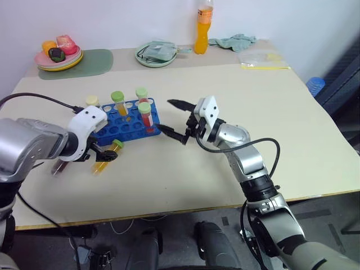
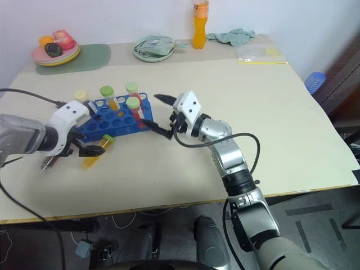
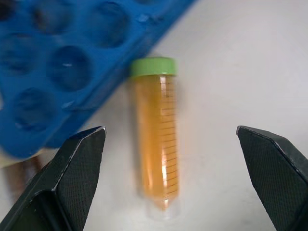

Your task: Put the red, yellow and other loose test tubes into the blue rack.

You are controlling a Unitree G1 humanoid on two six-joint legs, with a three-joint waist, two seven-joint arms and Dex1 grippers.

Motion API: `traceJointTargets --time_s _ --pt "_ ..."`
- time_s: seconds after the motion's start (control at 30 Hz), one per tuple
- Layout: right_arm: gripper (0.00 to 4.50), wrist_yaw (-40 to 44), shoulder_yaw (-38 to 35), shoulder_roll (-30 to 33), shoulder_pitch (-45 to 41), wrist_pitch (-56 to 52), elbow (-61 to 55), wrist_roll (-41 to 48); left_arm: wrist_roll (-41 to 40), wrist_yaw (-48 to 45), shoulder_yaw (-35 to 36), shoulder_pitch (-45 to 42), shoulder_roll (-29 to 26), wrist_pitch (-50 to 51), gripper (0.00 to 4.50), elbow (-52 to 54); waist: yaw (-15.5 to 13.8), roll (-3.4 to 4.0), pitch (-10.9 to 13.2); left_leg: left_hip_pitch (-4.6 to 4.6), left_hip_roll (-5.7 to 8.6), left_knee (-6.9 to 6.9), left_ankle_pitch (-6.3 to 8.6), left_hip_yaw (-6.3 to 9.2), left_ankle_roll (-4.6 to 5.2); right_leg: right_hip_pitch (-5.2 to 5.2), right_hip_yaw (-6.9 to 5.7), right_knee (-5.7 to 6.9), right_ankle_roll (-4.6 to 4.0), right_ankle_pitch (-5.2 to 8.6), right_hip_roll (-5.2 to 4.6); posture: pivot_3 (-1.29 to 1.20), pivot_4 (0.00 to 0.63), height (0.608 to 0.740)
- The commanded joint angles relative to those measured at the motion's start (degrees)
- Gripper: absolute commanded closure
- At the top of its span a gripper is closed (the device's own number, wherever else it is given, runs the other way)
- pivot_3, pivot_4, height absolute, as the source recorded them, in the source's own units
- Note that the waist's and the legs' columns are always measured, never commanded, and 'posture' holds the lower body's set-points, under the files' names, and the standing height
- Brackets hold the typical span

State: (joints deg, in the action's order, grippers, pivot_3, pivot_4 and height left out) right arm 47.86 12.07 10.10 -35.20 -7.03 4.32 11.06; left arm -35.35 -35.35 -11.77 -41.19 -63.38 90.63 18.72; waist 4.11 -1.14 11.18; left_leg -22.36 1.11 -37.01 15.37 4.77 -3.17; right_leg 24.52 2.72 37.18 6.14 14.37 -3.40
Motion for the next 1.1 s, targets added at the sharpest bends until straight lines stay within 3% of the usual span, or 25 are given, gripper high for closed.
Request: traceJointTargets --time_s 0.03,0.27,0.37,0.57,0.7,0.77,0.83,0.9,0.97,1.1 --pt "0.25 1.5 1.4 0.6 1.2 -1.5 -6.2 1.7 1.9 -2.6 -6.6 -3.9 -1.8 -0.6 0.0 -2.6 -0.1 0.0 0.0 -0.01 -0.01 -0.01 0.0 0.01 0.0 0.0 0.0 0.01 -0.01 0.0 0.01 0.0 0.15 0.74" --pt "0.25 0.5 2.8 0.8 3.6 -3.7 -10.5 1.5 6.6 -1.1 -13.5 -6.9 3.0 -1.8 0.0 -10.3 -0.6 -0.04 0.0 -0.06 0.02 -0.1 -0.01 -0.01 -0.01 0.0 -0.01 0.0 0.0 0.01 -0.04 0.0 0.15 0.74" --pt "0.2 0.2 3.0 0.9 4.2 -4.2 -11.5 1.5 7.9 -0.6 -13.7 -6.4 5.8 -2.3 0.84 -13.2 -0.8 -0.04 0.0 -0.06 0.03 -0.1 -0.01 0.0 -0.01 -0.01 -0.01 0.0 0.01 0.01 -0.05 0.0 0.15 0.74" --pt "0.2 0.1 3.5 1.4 4.9 -5.1 -12.9 1.5 8.2 -1.2 -11.6 -4.1 6.2 -2.8 3.68 -12.5 -1.1 -0.03 0.0 -0.03 0.03 -0.12 -0.01 -0.01 -0.01 -0.02 -0.01 0.05 0.01 0.01 -0.07 0.0 0.15 0.74" --pt "0.2 1.3 3.4 3.1 5.5 -6.2 -14.0 1.9 5.3 -6.6 -5.3 1.1 -1.8 -7.1 3.72 -4.9 -0.3 -0.04 0.0 -0.05 0.01 -0.09 -0.01 -0.02 -0.01 0.03 0.01 0.03 0.0 0.01 -0.06 0.0 0.15 0.74" --pt "0.2 2.0 3.3 4.4 5.9 -7.3 -14.5 2.3 4.5 -9.2 4.9 7.9 -5.5 -14.5 3.72 -0.7 -0.2 -0.05 0.0 -0.09 0.01 -0.06 -0.01 0.0 -0.01 0.06 0.01 0.01 0.0 0.02 -0.07 0.0 0.15 0.74" --pt "0.2 3.1 3.5 6.0 6.3 -9.5 -14.9 2.9 5.6 -9.7 17.4 15.8 -5.7 -22.8 3.72 2.1 -0.4 -0.05 0.0 -0.1 -0.01 -0.04 -0.01 0.0 -0.02 0.09 0.02 0.0 -0.02 0.03 -0.12 0.0 0.15 0.74" --pt "0.2 3.9 3.8 7.3 6.7 -11.4 -15.2 3.3 7.6 -7.9 27.1 21.3 -2.9 -29.8 3.72 4.2 -0.9 -0.05 0.0 -0.09 -0.01 -0.07 -0.01 -0.01 -0.02 0.07 -0.02 -0.01 -0.03 0.03 -0.16 0.0 0.15 0.74" --pt "0.2 4.6 4.0 8.1 7.0 -13.3 -15.1 3.7 9.1 -2.5 33.3 22.9 3.2 -35.0 3.72 5.5 -1.6 -0.01 0.0 -0.07 0.01 -0.1 -0.01 -0.04 -0.01 0.01 -0.04 -0.04 -0.03 0.02 -0.18 0.0 0.15 0.74" --pt "0.2 5.0 4.5 8.2 7.3 -13.3 -14.0 3.5 15.5 14.9 32.3 18.7 19.3 -42.0 3.72 8.9 -3.1 -0.19 -0.1 -0.02 0.08 -0.21 -0.01 0.01 -0.01 -0.19 -0.11 -0.11 0.01 -0.01 -0.24 0.0 0.15 0.74"
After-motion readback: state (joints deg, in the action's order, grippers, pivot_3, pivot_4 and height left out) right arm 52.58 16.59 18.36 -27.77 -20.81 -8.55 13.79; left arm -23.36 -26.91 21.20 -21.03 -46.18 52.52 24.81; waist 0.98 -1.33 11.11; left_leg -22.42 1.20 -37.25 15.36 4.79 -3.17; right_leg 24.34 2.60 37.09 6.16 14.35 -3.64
